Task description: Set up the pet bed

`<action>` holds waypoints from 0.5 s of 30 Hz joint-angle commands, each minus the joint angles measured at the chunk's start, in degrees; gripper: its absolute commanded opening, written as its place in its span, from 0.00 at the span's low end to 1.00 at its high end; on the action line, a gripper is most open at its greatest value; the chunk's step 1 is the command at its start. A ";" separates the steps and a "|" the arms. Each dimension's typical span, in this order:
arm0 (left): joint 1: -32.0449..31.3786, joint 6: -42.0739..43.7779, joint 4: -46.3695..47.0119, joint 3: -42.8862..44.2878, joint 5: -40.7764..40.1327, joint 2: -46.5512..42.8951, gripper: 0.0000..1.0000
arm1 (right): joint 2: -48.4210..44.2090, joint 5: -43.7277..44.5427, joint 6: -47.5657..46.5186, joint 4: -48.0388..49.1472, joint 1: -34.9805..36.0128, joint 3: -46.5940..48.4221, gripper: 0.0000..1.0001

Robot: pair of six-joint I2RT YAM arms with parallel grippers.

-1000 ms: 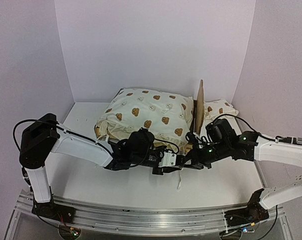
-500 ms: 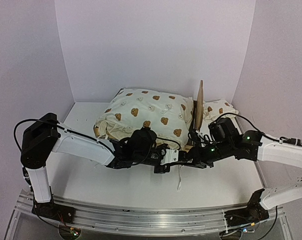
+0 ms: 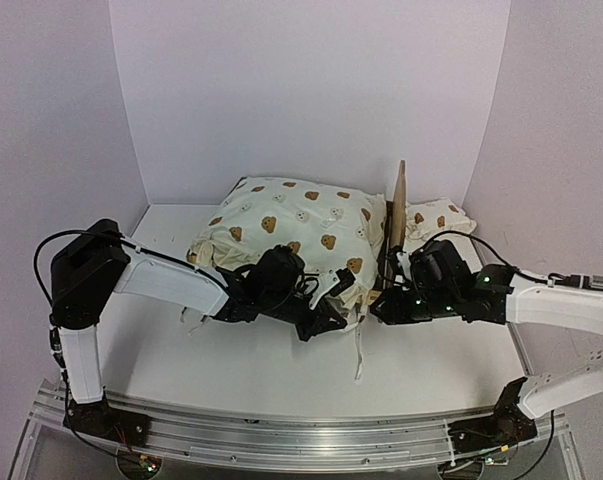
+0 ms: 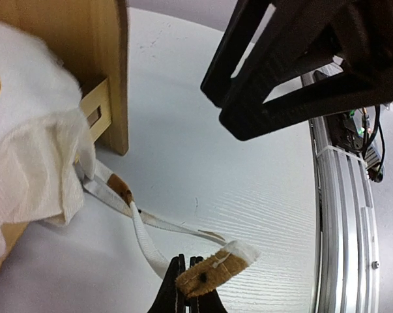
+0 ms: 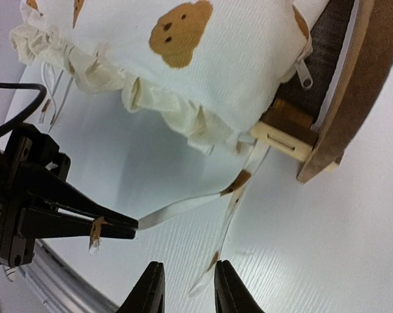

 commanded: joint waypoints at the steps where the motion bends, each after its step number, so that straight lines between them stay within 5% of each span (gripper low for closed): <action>1: 1.50 -6.72 0.56 3.68 -0.36 3.87 0.00 | 2.91 9.23 -4.73 14.09 0.42 -3.69 0.30; 6: 2.03 -4.72 3.37 4.21 -1.75 5.73 0.00 | 6.12 13.45 -5.44 29.33 0.68 -9.00 0.32; 15: 2.27 -2.38 5.63 5.06 -2.97 7.79 0.00 | 15.05 17.46 -5.00 35.40 0.74 -7.78 0.33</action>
